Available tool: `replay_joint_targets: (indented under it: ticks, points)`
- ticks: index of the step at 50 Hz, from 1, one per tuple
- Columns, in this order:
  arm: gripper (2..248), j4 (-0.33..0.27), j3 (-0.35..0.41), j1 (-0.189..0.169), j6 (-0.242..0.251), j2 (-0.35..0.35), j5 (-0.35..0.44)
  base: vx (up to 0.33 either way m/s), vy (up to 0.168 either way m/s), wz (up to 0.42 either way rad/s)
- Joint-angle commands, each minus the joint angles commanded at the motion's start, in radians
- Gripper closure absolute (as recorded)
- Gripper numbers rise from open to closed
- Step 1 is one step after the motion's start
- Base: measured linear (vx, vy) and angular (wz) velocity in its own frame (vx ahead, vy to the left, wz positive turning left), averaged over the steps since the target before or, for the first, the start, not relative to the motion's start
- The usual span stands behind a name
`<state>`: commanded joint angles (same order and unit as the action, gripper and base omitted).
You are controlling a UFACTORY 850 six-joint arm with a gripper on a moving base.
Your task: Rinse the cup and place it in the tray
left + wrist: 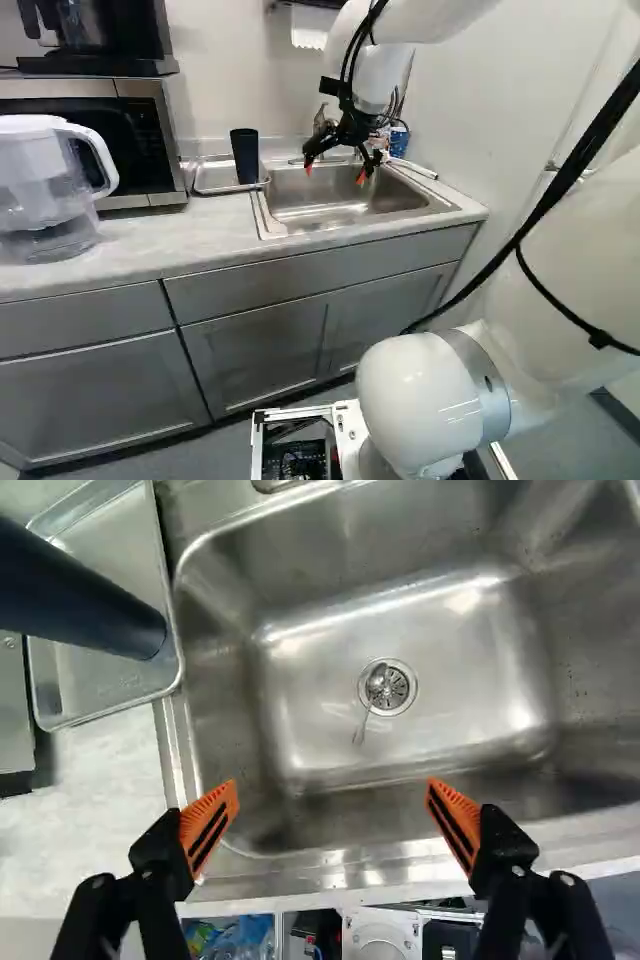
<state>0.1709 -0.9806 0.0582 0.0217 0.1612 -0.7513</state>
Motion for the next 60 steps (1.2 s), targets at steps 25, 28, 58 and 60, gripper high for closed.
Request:
replay_joint_targets:
  ticks: [25, 28, 58, 60]
  points:
    - [3, 0.0, 0.0, 0.0, 0.0, 0.0, 0.0, -0.095, -0.041, 0.014]
    - [3, 0.0, 0.0, 0.0, 0.0, 0.0, 0.0, -0.097, -0.043, 0.014]
    - [3, 0.0, 0.0, 0.0, 0.0, 0.0, 0.0, -0.095, -0.041, 0.014]
    - [3, 0.0, 0.0, 0.0, 0.0, 0.0, 0.0, -0.093, -0.048, 0.012]
